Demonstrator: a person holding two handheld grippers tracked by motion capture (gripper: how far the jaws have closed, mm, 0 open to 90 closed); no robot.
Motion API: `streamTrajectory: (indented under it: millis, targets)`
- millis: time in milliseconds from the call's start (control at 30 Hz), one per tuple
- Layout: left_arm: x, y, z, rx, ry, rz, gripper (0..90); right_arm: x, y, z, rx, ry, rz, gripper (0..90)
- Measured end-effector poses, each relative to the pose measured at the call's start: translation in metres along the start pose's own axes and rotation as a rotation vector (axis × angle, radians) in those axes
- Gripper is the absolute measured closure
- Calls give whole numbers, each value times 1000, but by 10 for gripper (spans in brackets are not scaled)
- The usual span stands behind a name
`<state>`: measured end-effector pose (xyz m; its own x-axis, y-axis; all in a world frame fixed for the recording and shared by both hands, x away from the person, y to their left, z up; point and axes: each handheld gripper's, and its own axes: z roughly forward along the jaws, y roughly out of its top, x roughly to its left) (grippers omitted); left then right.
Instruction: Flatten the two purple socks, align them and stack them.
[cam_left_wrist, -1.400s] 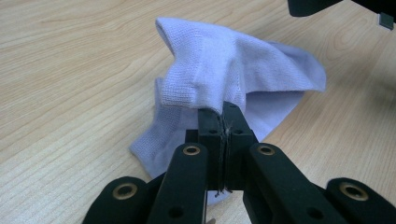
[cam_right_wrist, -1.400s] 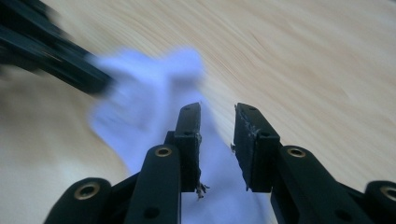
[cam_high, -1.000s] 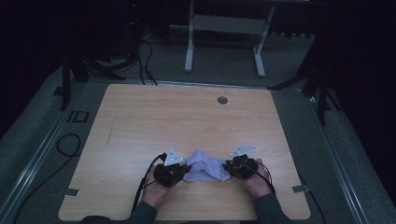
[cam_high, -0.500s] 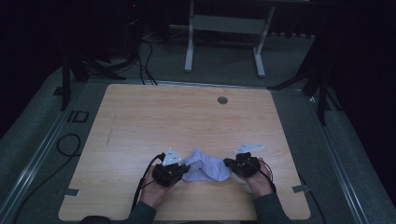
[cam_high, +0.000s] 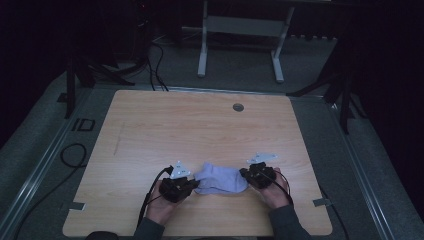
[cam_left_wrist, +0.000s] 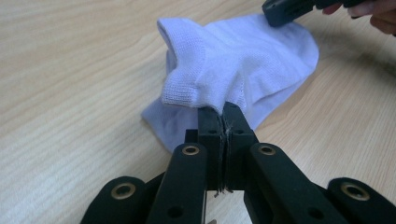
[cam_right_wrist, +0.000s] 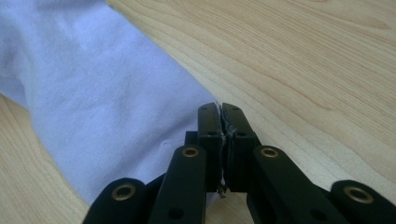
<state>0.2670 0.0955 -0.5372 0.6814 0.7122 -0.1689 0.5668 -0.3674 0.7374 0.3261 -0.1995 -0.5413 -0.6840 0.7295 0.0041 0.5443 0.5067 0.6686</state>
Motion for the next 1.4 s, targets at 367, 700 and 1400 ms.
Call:
streamTrajectory:
  millis: [367,700,1400]
  targets:
    - [4,-7,9,75,4,-10,885,0,-1,1,-4,-28,-2,873]
    - [2,-9,16,131,36,32,885,0,-3,5,4,-52,-7,869]
    - [14,-5,4,37,70,-3,604,-1,-4,-6,-64,-38,22,584]
